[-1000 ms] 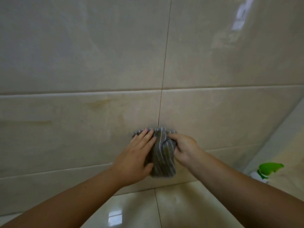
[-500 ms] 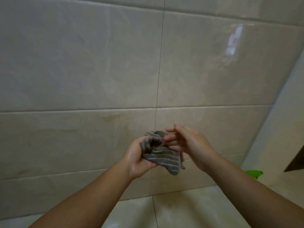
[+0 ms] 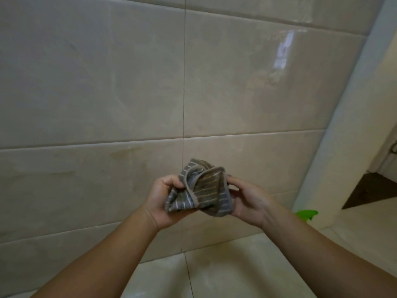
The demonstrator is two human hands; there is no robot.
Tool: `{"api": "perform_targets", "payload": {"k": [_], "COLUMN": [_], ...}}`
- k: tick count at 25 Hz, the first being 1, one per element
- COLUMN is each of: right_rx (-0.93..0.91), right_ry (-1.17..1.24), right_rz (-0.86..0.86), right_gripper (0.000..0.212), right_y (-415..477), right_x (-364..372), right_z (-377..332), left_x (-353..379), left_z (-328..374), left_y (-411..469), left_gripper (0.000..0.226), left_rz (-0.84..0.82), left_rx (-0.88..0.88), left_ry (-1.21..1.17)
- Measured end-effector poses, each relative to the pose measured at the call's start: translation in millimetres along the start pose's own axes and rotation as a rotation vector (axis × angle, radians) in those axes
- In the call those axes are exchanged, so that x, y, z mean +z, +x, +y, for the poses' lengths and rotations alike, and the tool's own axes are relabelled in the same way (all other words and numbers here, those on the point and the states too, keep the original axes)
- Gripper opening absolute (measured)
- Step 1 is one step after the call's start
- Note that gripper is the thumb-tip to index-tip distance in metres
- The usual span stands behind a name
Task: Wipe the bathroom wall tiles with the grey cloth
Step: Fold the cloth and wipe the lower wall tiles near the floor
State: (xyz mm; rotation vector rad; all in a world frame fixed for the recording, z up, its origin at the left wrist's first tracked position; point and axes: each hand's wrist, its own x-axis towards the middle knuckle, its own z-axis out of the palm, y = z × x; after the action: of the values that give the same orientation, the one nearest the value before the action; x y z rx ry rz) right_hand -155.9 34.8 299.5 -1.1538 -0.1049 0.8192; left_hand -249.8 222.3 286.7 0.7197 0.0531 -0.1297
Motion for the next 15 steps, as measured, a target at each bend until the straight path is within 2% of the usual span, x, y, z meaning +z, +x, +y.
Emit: {"api": "perform_targets", "payload": {"k": [2,4,7,10,12,14,15], "right_rx": [-0.079,-0.151,-0.305,-0.459,-0.494,-0.46,-0.447], "right_ry": [-0.017,-0.154,-0.462,-0.597,-0.63,-0.507,-0.456], "right_rz": [-0.017,0.019,0.146,0.253,0.283,0.212,0.16], "right_gripper": [0.021,0.01,0.012,0.017,0.019,0.019,0.017], "right_y": [1,2,3,0,0,0,-1], "right_x": [-4,-7,-6,-5,-1,12,21], "right_z": [-9,-17,-26,-34,-42,-45,-44], "left_x": [5,8,4,6,11,13,16], "left_z": [-1,-4,-9,-14,-17,-17,-18], "left_y": [2,6,14,19,20,22,22], "left_gripper": [0.051,0.04,0.038,0.039,0.047,0.057,0.06], "left_rz": [0.073,0.159,0.235,0.29,0.348,0.262,0.175], "left_rx": [0.007,0.016,0.072,0.1,0.154,0.171,0.116], "left_ry": [0.073,0.145,0.363,0.538,0.617,0.762,0.833]}}
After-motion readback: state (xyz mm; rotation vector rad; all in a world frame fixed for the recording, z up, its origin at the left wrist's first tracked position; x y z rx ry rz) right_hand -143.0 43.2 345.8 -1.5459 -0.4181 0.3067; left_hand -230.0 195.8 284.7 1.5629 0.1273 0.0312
